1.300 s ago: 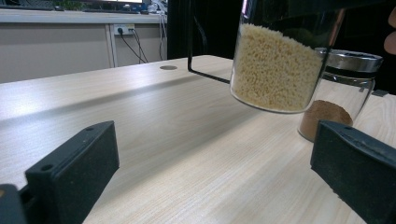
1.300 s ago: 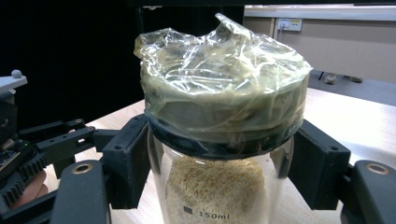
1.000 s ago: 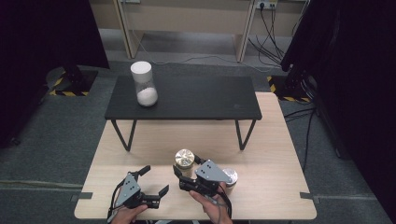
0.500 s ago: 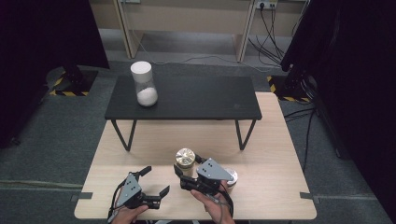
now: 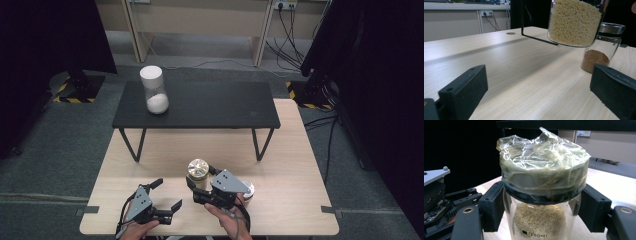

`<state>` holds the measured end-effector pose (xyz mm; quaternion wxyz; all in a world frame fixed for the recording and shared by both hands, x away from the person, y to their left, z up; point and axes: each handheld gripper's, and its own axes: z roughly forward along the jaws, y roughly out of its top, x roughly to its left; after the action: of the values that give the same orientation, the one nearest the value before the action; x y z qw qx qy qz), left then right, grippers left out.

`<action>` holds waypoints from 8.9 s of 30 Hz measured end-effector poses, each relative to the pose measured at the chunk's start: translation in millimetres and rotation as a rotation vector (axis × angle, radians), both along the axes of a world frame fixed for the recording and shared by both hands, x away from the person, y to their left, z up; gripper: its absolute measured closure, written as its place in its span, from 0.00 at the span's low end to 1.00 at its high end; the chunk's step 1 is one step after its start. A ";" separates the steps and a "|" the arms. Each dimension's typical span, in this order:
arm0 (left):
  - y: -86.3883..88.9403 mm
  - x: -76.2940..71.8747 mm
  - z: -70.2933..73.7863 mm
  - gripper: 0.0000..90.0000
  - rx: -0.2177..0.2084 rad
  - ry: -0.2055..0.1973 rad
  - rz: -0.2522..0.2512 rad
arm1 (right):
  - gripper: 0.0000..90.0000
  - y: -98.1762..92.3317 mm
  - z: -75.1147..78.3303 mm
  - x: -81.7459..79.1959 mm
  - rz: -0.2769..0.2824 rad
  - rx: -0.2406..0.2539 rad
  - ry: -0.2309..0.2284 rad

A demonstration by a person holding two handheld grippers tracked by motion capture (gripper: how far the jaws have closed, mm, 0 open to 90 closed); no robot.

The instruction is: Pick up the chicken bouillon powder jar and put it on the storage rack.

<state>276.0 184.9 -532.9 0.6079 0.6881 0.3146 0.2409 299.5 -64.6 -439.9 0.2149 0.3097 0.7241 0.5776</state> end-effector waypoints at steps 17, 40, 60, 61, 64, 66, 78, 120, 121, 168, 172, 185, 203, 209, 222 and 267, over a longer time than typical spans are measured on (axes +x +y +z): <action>0.0 0.2 -0.3 0.01 0.001 0.001 0.002 | 0.34 -4.6 10.9 0.8 -0.005 0.002 -0.021; 0.7 0.9 -1.0 0.01 -0.002 0.006 0.007 | 0.34 -4.6 26.7 6.3 0.019 0.000 -0.017; 1.1 0.9 -0.7 0.01 -0.003 0.006 0.007 | 0.34 2.0 49.0 13.7 0.068 -0.007 -0.020; 1.1 0.9 -0.7 0.01 -0.003 0.006 0.008 | 0.34 2.3 50.1 14.1 0.072 -0.003 -0.015; 1.1 0.8 -0.7 0.01 -0.003 0.006 0.008 | 0.34 2.8 53.2 15.5 0.082 0.007 -0.005; 1.1 0.8 -0.7 0.01 -0.002 0.006 0.008 | 0.34 3.1 56.0 16.7 0.087 0.006 -0.008; 1.3 0.8 -0.6 0.01 -0.003 0.006 0.008 | 0.34 6.6 73.5 22.0 0.116 0.014 -0.008; 1.7 0.9 -0.3 0.01 -0.005 0.006 0.006 | 0.34 10.5 123.2 42.7 0.161 0.043 0.003; 1.7 0.9 -0.3 0.01 -0.004 0.006 0.006 | 0.34 10.5 124.0 43.1 0.161 0.042 0.000; 1.3 0.5 -0.1 0.01 -0.007 0.004 0.001 | 0.34 18.9 149.1 96.7 0.063 0.019 0.010; 1.2 0.5 -0.1 0.01 -0.007 0.004 0.002 | 0.34 19.3 153.1 98.6 0.056 0.017 -0.002; 1.3 0.4 0.1 0.01 -0.008 0.003 0.001 | 0.34 29.1 153.3 116.8 0.021 -0.003 0.000; 1.2 0.0 0.5 0.01 -0.011 0.002 -0.002 | 0.34 47.7 143.7 143.7 -0.023 -0.039 0.013; 1.1 0.1 0.3 0.01 -0.010 0.003 -0.003 | 0.34 52.8 142.2 150.0 -0.039 -0.041 0.010; 1.1 -0.4 0.7 0.01 -0.010 0.001 -0.005 | 0.34 65.6 129.8 163.5 -0.057 -0.052 0.022; 0.1 -0.5 0.0 0.01 -0.005 0.001 -0.006 | 0.09 41.7 120.0 147.8 -0.028 0.070 0.040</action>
<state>275.4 184.9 -532.8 0.6104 0.6875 0.3133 0.2378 447.3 -22.8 -319.8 0.1975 0.3384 0.7033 0.5931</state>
